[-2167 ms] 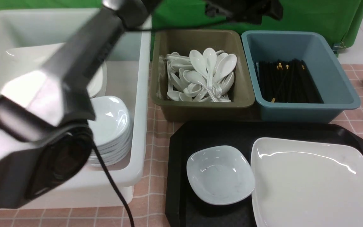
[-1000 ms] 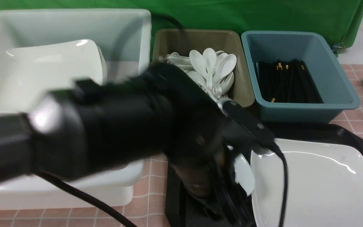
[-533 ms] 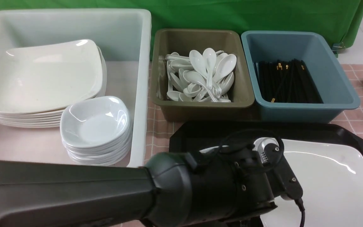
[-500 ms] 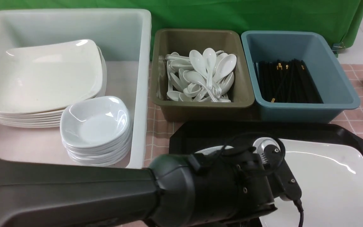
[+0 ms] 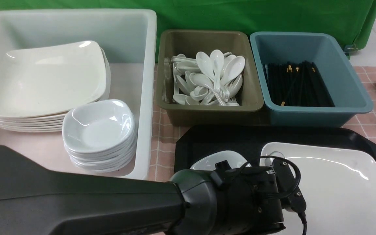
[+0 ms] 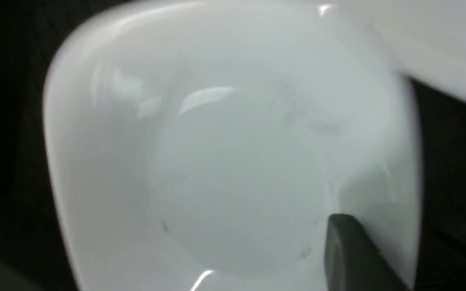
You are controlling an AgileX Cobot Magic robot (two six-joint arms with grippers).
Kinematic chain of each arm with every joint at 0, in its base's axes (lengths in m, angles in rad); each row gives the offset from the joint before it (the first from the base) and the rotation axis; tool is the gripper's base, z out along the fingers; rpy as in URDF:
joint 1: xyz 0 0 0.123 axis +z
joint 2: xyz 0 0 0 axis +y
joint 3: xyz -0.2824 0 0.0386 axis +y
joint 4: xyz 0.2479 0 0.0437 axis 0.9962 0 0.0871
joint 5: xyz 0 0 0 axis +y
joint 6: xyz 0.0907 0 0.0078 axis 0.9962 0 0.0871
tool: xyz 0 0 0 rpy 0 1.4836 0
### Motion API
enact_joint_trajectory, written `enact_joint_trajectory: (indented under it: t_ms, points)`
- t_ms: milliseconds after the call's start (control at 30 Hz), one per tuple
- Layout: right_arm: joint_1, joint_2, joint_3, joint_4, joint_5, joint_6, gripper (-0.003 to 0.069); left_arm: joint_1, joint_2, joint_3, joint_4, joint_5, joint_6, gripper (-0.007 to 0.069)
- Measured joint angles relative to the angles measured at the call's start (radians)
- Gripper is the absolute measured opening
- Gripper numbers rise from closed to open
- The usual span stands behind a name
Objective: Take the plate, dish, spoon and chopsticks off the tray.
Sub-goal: Use the left arm to grab a small plate from the dinner plate, then use the left arm to put the small plate into the large storage box on the left
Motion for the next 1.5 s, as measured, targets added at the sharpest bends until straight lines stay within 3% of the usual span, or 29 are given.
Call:
enact_joint_trajectory:
  t_ms: [167,500,733,767,967,1133,1300,1500]
  points:
    - [0.000,0.000,0.000,0.000,0.004,0.000,0.0099,0.000,-0.143,0.000,-0.068,0.014,0.000,0.0014]
    - [0.000,0.000,0.000,0.000,0.004,0.000,0.0114,0.045,-0.558,-0.072,-0.019,0.057,0.011,0.0011]
    - [0.000,0.000,0.000,0.000,0.005,0.000,0.0123,0.286,-0.695,-0.083,0.012,0.309,0.096,0.0011]
    - [0.000,0.000,0.000,0.000,0.006,0.000,0.0123,0.388,-0.695,-0.060,-0.040,0.330,0.175,0.0011]
    - [0.000,0.000,0.000,0.000,0.006,0.000,0.0126,0.634,-0.665,0.093,-0.282,0.163,0.514,0.0011]
    - [0.000,0.000,0.000,0.000,0.005,0.000,0.0126,0.700,-0.650,0.218,-0.376,-0.029,0.755,0.0012]
    - [0.000,0.000,0.000,0.000,0.004,0.000,0.0126,0.701,-0.630,0.300,-0.378,-0.095,0.793,0.0048]
    - [0.000,0.000,0.000,0.000,0.004,0.000,0.0127,0.701,-0.593,0.386,-0.341,-0.110,0.795,0.0176]
